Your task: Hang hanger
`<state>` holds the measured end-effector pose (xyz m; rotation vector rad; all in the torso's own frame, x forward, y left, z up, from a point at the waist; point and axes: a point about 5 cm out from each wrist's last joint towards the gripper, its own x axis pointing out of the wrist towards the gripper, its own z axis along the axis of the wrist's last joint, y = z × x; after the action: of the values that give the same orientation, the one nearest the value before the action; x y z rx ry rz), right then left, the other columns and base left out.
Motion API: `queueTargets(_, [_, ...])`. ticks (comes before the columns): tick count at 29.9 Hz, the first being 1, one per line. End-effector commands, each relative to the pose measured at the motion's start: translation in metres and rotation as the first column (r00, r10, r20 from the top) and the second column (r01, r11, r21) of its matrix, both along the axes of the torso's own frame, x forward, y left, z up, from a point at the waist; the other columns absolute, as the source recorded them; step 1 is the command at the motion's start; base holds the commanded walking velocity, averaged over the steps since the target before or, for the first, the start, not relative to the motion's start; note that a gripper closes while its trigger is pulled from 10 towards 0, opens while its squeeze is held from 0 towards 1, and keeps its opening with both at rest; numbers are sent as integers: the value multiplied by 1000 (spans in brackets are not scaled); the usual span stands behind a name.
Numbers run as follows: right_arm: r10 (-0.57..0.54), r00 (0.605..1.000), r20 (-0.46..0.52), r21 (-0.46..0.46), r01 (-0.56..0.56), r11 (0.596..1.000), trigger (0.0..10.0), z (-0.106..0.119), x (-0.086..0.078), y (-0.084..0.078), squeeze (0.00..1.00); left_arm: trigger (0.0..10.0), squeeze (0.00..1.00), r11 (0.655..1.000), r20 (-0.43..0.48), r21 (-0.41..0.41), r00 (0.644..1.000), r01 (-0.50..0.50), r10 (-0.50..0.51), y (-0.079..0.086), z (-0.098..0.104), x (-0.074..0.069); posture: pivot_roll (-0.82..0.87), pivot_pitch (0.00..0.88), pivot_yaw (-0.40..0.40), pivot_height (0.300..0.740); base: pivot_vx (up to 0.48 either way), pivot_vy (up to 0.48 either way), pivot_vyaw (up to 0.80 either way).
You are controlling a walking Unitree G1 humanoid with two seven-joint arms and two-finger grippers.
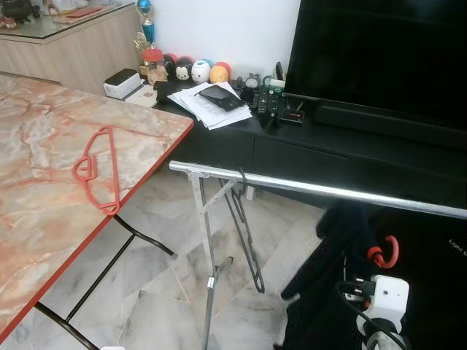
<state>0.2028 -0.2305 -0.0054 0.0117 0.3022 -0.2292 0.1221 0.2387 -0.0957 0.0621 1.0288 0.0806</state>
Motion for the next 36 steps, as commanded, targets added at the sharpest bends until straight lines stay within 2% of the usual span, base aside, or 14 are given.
queueTargets(1, [5,999,49,-6,-4,1000,10000,9,7,0,0,10000,0,1000,-31,5,1000,-1,1,2,-2,-8,-52,0,-6,740,0,0,0])
queueTargets(7, [18,997,71,-3,-18,1000,10000,16,20,0,0,10000,0,1000,-30,4,1000,-10,10,4,-2,-8,-46,0,-9,740,0,0,0])
queueTargets(10, [26,994,111,-9,-25,1000,10000,29,36,0,0,10000,0,1000,-24,8,1000,-12,12,6,-1,-7,-43,0,-19,740,0,0,0])
queueTargets(17, [39,991,132,-19,-36,999,10000,38,48,3,0,10000,0,1000,-11,7,1000,-20,20,7,1,-3,-36,0,-25,740,0,0,0])
queueTargets(24, [48,988,146,-12,-47,999,10000,42,53,8,0,10000,0,1000,-5,0,1000,3,-3,1,1,2,-38,0,-19,740,0,0,0])
queueTargets(36, [43,990,132,-7,-42,999,10000,41,57,10,0,10000,0,1000,8,4,1000,9,-9,2,2,7,-33,0,-12,740,-275,0,0])
